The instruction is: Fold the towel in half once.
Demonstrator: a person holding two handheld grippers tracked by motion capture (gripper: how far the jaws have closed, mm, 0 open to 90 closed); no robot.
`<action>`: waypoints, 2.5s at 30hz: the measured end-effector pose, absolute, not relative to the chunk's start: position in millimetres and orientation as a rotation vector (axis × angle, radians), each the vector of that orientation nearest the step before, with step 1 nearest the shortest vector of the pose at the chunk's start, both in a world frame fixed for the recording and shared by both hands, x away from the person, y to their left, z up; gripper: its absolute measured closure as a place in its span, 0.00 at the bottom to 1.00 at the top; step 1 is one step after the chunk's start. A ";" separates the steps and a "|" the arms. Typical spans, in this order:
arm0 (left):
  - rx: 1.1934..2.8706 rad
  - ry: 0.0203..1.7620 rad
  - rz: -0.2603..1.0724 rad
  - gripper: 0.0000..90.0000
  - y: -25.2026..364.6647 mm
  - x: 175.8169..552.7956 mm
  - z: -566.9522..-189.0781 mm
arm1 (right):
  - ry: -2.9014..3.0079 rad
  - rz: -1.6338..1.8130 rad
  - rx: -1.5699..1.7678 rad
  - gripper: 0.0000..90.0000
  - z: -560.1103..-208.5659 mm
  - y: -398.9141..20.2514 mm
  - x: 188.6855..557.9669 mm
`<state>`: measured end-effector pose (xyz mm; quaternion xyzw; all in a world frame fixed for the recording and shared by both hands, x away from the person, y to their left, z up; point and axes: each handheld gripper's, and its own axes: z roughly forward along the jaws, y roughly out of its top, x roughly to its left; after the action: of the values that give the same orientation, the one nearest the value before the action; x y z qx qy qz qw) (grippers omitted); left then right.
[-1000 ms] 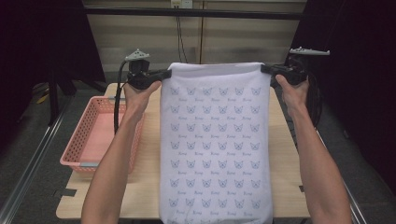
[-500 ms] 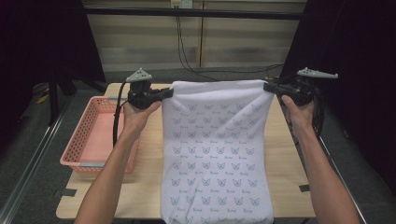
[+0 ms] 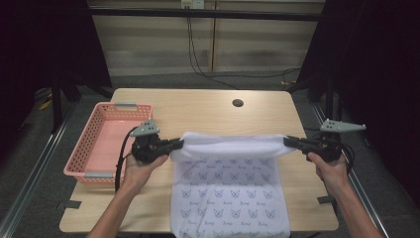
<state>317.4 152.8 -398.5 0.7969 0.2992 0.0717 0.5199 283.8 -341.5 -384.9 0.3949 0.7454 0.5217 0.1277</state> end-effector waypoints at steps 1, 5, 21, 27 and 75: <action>1.922 0.716 0.170 0.96 153.0 311.6 -402.8 | 2.186 1.517 1.151 0.96 -390.1 -341.5 276.5; 1.971 0.744 0.115 0.96 156.9 281.2 -433.3 | 2.261 1.472 1.162 0.96 -413.1 -336.8 246.3; 2.232 0.766 -0.054 0.95 146.2 249.3 -492.2 | 2.582 1.125 1.294 0.96 -492.4 -312.4 210.9; 2.216 0.783 -0.025 0.96 142.9 260.9 -494.6 | 2.553 1.120 1.312 0.96 -494.5 -311.9 216.5; 2.142 0.911 0.050 0.96 127.8 373.7 -500.9 | 2.363 1.096 1.388 0.96 -499.9 -319.7 298.3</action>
<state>373.7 127.8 -500.9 0.8450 0.3593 0.0197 0.3956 298.3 -319.7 -499.9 0.4681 0.7970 0.3696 0.0951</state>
